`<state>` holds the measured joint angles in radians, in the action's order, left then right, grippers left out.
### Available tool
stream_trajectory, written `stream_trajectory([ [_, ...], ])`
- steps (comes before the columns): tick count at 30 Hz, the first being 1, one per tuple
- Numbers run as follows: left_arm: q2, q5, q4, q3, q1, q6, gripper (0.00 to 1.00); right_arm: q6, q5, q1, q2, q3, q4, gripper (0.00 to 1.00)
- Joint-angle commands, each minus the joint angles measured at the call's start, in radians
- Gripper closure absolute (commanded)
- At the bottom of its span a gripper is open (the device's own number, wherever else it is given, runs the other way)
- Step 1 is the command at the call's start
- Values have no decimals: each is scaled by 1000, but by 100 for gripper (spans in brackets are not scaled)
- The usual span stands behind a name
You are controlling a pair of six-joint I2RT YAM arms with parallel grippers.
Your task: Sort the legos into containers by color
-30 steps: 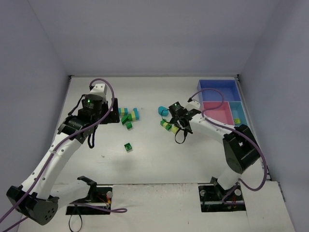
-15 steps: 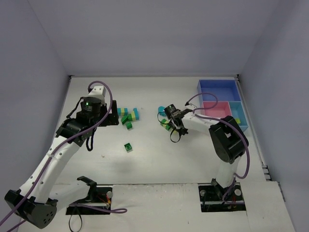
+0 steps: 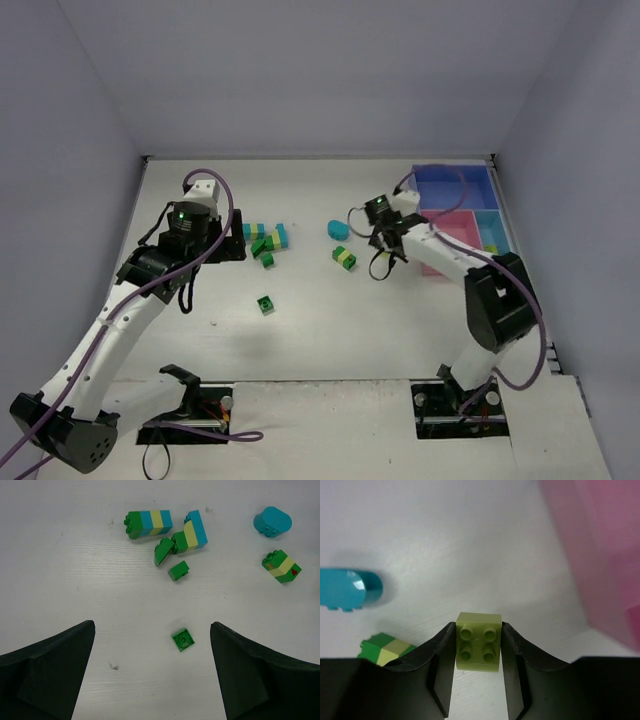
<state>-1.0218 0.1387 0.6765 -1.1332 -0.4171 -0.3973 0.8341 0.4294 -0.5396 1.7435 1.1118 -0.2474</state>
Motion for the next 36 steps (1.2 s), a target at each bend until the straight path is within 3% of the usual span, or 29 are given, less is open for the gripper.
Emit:
stream_trajectory([
  [1,9,9,-29,-23,-3,0,9,-382,-3,157,-182,60,106,100],
  [8,11,-20,-57,-19,-3,21,9,-806,-360,584,-254,94,175,100],
  [11,22,-45,-74,-10,-5,47,9,-906,-393,729,-217,102,218,100],
  [13,31,-73,-83,-5,-3,60,9,-931,-503,814,-193,106,269,100],
  [18,64,-111,-91,13,-5,86,9,-1010,-600,846,-82,140,293,100],
  [23,83,-106,-89,36,-3,92,9,-1030,-535,857,8,143,293,98],
  [29,81,-91,-80,44,-5,104,9,-1020,-492,862,21,151,295,67],
  [33,72,-94,-89,43,-3,106,9,-1009,-521,860,-13,161,289,31],
  [36,60,-100,-97,41,-3,104,9,-989,-551,842,-73,157,284,20],
])
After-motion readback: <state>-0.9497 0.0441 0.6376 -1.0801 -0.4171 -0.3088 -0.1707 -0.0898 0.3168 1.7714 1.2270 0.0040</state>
